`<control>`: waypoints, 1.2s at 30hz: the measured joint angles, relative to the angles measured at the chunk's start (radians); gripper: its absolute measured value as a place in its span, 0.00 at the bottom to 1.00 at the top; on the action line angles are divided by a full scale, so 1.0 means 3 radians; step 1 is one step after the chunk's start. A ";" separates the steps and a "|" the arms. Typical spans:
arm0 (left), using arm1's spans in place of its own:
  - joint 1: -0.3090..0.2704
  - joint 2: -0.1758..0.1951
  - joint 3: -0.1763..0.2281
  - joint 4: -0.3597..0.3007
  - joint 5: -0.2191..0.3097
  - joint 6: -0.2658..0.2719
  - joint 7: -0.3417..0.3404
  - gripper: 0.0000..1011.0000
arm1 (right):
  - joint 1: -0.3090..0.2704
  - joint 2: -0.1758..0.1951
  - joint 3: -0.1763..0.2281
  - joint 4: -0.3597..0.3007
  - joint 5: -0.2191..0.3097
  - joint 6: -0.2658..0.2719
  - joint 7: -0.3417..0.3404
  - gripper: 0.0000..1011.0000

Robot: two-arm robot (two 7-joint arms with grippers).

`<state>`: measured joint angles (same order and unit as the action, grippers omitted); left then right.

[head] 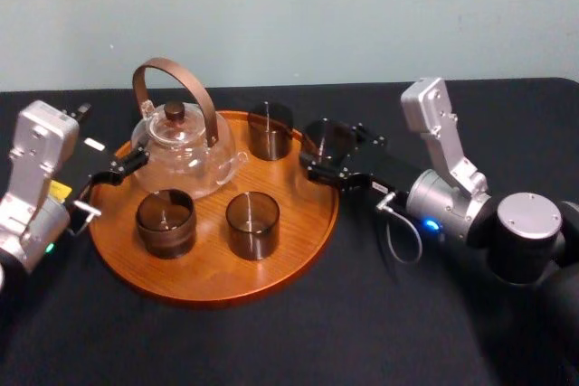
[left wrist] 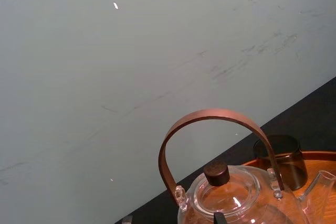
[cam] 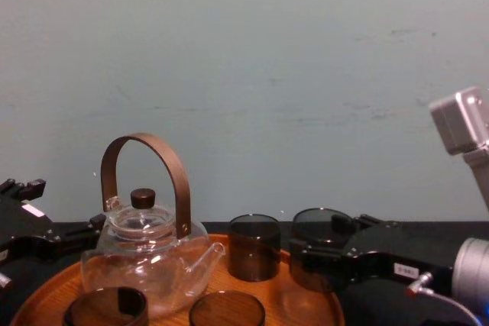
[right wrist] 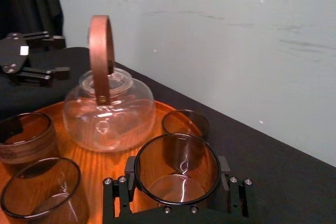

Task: Pick up the glass from the table and place it on the tray.

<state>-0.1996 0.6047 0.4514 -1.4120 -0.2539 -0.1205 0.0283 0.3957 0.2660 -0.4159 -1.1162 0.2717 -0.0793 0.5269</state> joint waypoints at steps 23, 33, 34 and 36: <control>0.0000 0.0000 0.0000 0.0000 0.0000 0.0000 0.0000 0.99 | 0.0187 -0.0132 -0.0199 0.0361 0.0005 -0.0136 0.0095 0.90; 0.0000 0.0000 0.0000 0.0000 0.0000 0.0000 0.0000 0.99 | 0.0275 -0.0176 -0.0212 0.0537 -0.0020 -0.0189 0.0099 0.90; 0.0000 0.0000 0.0000 0.0000 0.0000 0.0000 0.0000 0.99 | 0.0286 -0.0180 -0.0212 0.0554 -0.0024 -0.0194 0.0100 0.90; 0.0000 0.0000 0.0000 0.0000 0.0000 0.0000 0.0000 0.99 | 0.0296 -0.0184 -0.0212 0.0571 -0.0027 -0.0197 0.0100 0.90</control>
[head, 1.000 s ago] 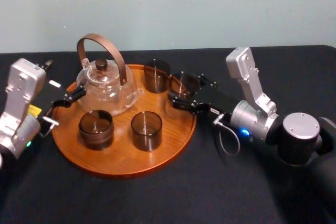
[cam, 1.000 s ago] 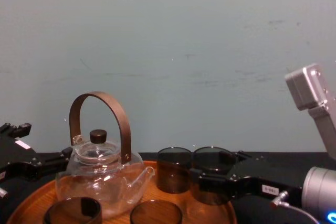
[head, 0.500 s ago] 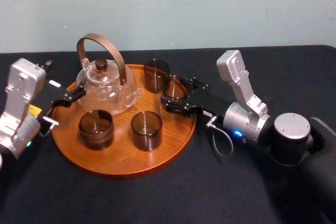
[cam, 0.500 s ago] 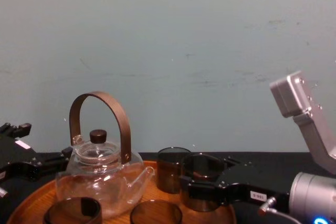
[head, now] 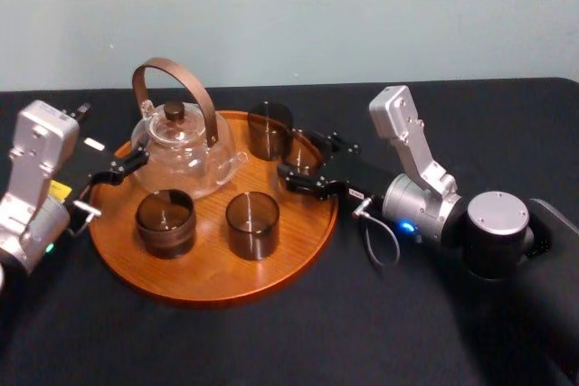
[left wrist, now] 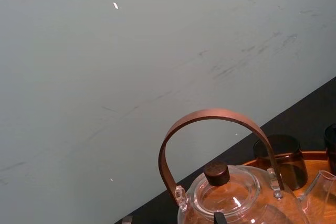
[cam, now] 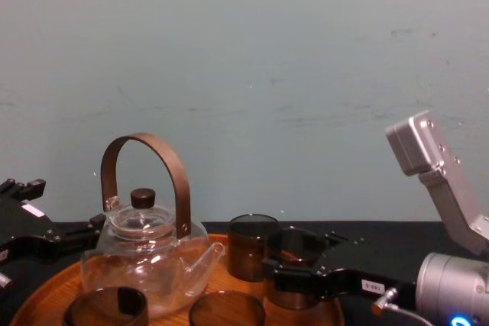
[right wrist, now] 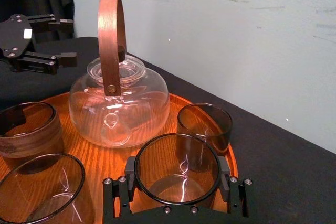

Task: Pick up the glass from the table and place it on the tray.

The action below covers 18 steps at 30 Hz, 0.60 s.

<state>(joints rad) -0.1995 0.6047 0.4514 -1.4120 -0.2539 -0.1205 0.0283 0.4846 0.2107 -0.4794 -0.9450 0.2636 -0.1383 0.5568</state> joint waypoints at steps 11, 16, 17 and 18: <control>0.0000 0.0000 0.0000 0.0000 0.0000 0.0000 0.0000 0.99 | 0.0068 -0.0045 -0.0012 0.0145 -0.0027 -0.0045 0.0036 0.90; 0.0000 0.0000 0.0000 0.0000 0.0000 0.0000 0.0000 0.99 | 0.0084 -0.0054 -0.0019 0.0179 -0.0042 -0.0059 0.0044 0.90; 0.0000 0.0000 0.0000 0.0000 0.0000 0.0000 0.0000 0.99 | 0.0084 -0.0054 -0.0019 0.0178 -0.0042 -0.0059 0.0044 0.90; 0.0000 0.0000 0.0000 0.0000 0.0000 0.0000 0.0000 0.99 | 0.0084 -0.0053 -0.0018 0.0177 -0.0041 -0.0059 0.0044 0.90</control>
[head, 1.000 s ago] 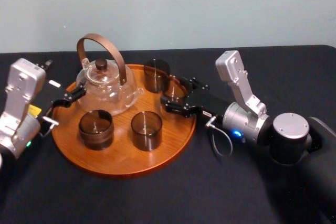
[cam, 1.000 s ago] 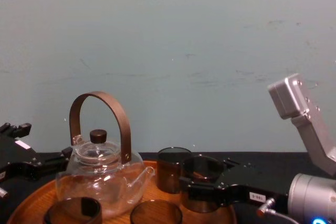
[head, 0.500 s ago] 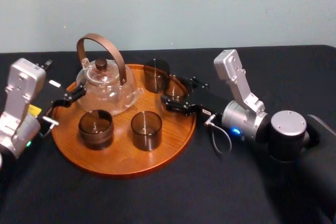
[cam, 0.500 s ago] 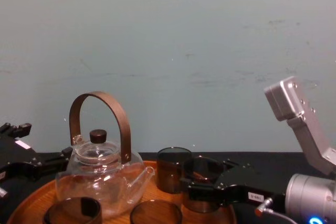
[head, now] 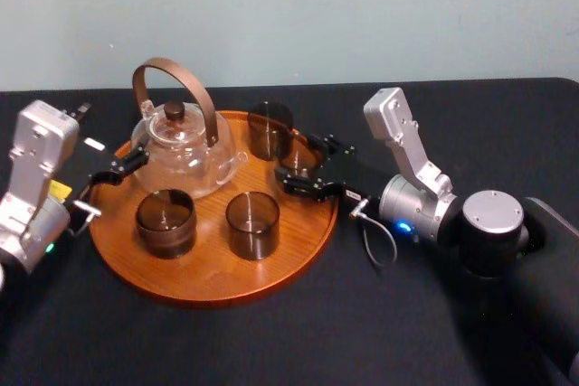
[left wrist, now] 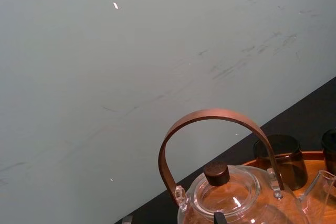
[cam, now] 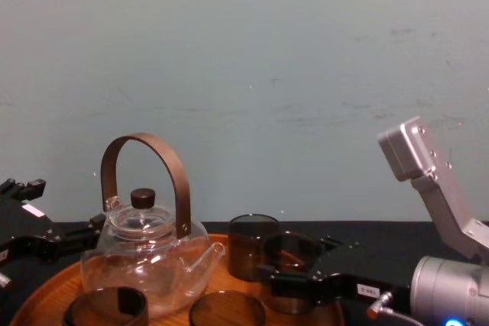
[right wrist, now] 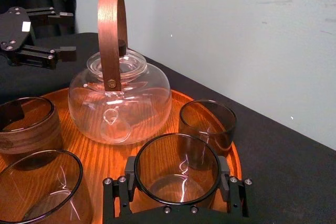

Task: Pick up the glass from the table and place it on the tray.

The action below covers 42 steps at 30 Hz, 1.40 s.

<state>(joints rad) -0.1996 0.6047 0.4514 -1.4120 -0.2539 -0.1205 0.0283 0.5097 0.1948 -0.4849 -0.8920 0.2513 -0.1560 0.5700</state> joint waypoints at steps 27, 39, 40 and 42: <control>0.0000 0.0000 0.0000 0.0000 0.0000 0.0000 0.0000 0.99 | -0.0013 0.0008 0.0006 -0.0025 0.0011 0.0012 -0.0007 0.99; 0.0000 0.0000 0.0000 0.0000 0.0000 0.0000 0.0000 0.99 | -0.0424 0.0318 0.0199 -0.0854 0.0138 0.0024 -0.0093 0.99; 0.0000 0.0000 0.0000 0.0000 0.0000 0.0000 0.0000 0.99 | -0.0452 0.0337 0.0209 -0.0898 0.0151 0.0021 -0.0092 0.99; 0.0000 0.0000 0.0000 0.0000 0.0000 0.0000 0.0000 0.99 | -0.0532 0.0396 0.0238 -0.1019 0.0187 0.0006 -0.0091 0.99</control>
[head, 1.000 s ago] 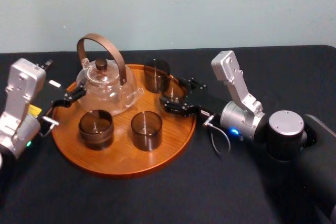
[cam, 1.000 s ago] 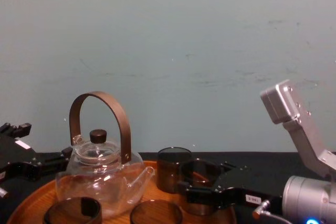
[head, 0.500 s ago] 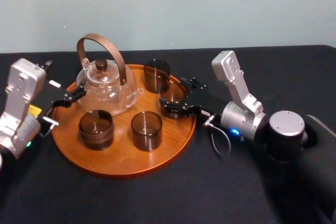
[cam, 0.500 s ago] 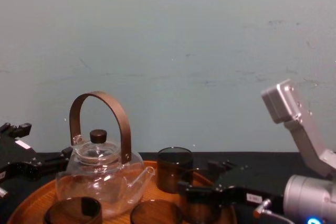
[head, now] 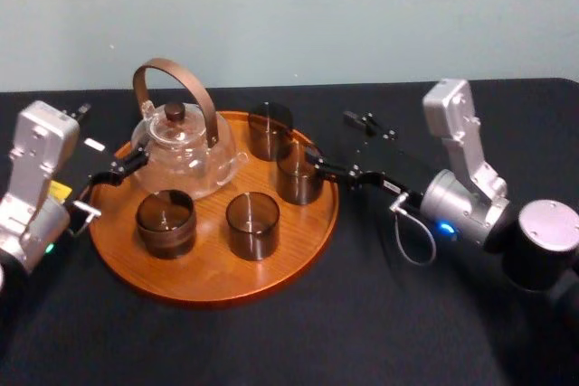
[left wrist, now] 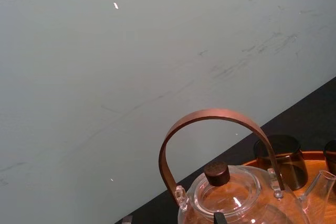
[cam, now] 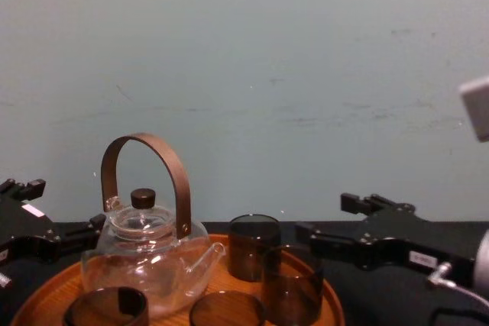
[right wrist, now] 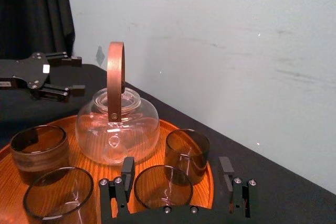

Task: Pick up the glass from the table and place it on the tray.

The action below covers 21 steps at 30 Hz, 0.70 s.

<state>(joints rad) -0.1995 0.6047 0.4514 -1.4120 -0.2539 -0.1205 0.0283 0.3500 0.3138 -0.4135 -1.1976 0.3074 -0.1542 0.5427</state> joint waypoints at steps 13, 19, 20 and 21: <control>0.0000 0.0000 0.0000 0.0000 0.0000 0.0000 0.0000 0.99 | -0.0369 0.0236 0.0232 -0.0385 0.0166 -0.0085 -0.0096 0.99; 0.0000 0.0000 0.0000 0.0000 0.0000 0.0000 0.0000 0.99 | -0.0471 0.0295 0.0338 -0.0424 0.0225 -0.0107 -0.0129 0.99; 0.0000 0.0000 0.0000 0.0000 0.0000 0.0000 0.0000 0.99 | -0.0478 0.0299 0.0348 -0.0426 0.0231 -0.0109 -0.0130 0.99; 0.0000 0.0000 0.0000 0.0000 0.0000 0.0000 0.0000 0.99 | -0.0487 0.0304 0.0358 -0.0428 0.0238 -0.0111 -0.0132 0.99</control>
<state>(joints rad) -0.1995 0.6047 0.4514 -1.4120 -0.2539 -0.1205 0.0283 0.2040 0.4049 -0.3060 -1.3260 0.3788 -0.1874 0.5032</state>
